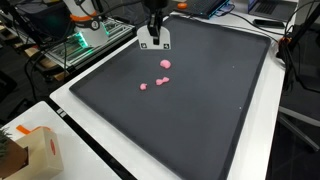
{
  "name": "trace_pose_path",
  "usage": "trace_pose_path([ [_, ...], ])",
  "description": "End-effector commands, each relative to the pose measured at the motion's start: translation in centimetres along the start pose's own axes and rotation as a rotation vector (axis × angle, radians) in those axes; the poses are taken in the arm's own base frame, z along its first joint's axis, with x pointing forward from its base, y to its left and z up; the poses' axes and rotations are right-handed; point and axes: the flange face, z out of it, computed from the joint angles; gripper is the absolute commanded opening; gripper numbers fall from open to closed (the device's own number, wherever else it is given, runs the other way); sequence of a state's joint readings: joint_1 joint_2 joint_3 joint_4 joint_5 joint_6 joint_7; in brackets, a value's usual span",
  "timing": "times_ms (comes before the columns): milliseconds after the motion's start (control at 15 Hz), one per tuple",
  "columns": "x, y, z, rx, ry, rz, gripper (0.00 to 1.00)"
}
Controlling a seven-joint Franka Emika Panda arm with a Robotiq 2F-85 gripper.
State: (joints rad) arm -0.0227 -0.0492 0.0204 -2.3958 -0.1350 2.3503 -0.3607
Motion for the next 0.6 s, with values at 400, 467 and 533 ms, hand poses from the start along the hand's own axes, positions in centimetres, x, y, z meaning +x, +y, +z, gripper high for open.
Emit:
trace_pose_path([
  [400, 4.5, -9.8, -0.5, -0.221, -0.039, -0.128, 0.01],
  [467, 4.8, -10.5, -0.3, -0.249, -0.045, -0.142, 0.01],
  [533, 5.1, -11.0, 0.1, -0.243, -0.062, -0.16, 0.01],
])
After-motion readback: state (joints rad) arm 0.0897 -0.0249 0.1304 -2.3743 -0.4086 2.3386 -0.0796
